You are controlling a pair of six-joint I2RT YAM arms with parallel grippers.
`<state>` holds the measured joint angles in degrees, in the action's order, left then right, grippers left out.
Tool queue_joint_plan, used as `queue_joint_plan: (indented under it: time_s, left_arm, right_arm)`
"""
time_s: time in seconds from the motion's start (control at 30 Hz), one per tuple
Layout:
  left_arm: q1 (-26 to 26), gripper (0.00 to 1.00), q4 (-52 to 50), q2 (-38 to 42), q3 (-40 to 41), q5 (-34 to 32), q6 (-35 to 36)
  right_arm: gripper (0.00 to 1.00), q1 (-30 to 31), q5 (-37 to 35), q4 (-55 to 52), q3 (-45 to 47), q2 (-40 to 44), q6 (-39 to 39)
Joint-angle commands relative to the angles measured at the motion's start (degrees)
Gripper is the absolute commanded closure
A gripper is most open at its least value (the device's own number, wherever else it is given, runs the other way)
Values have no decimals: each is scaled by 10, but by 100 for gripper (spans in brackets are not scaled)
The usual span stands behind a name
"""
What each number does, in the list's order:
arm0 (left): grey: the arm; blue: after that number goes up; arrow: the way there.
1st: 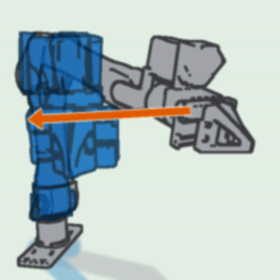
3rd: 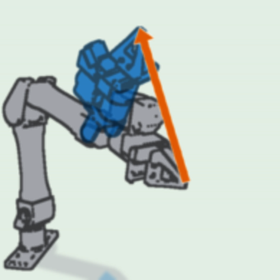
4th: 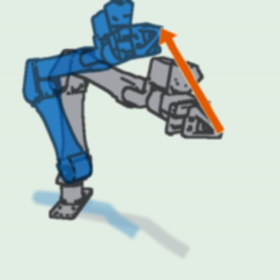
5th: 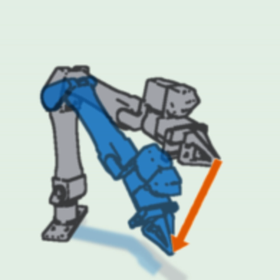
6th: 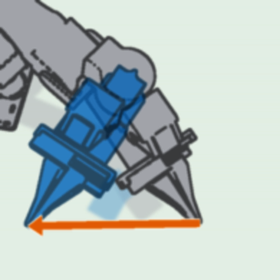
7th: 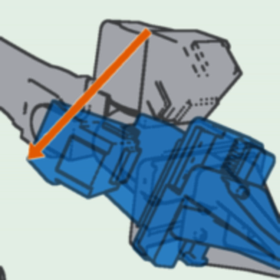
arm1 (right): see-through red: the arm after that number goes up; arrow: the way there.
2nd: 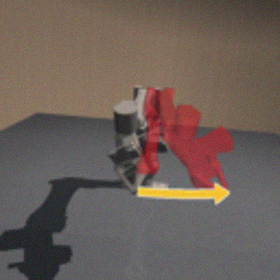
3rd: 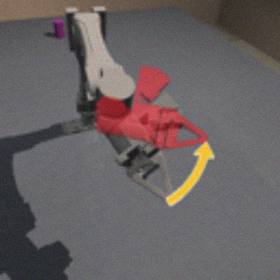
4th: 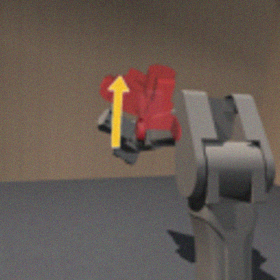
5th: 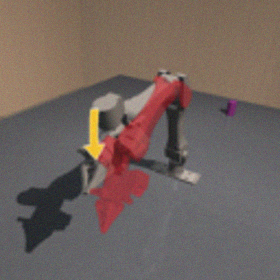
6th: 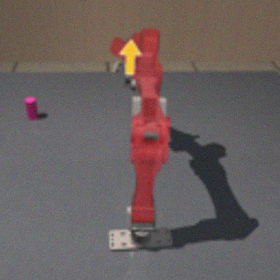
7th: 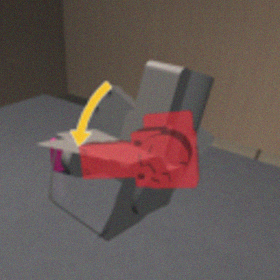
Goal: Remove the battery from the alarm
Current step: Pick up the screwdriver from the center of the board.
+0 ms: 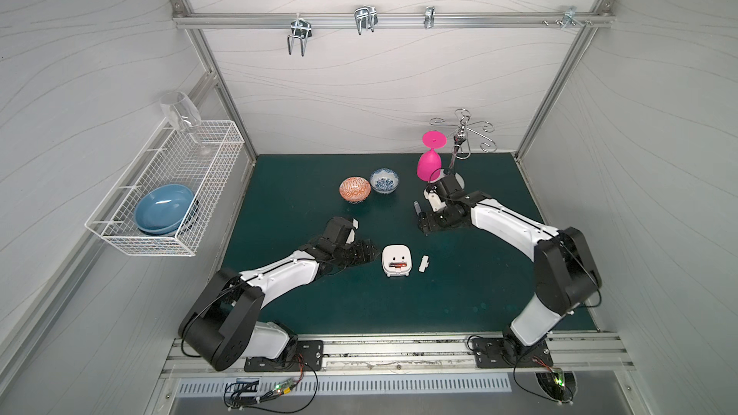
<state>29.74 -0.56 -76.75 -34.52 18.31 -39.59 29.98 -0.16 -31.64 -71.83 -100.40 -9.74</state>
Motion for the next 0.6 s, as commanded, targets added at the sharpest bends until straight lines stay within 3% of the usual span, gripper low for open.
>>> queue_joint_plan:
  time_s: [0.0, 0.4, 0.57]
  left_arm:
    - [-5, 19, 3, 37, 8, -14, 4]
    - [-8, 16, -21, 112, 56, -32, -8]
    - [-12, 12, -10, 144, 66, -38, -11]
  right_arm:
    - [26, 2, -53, -32, -56, -76, 15]
    - [45, 2, -103, -48, -219, -265, 16]
    - [62, 2, -85, -46, -238, -290, 14]
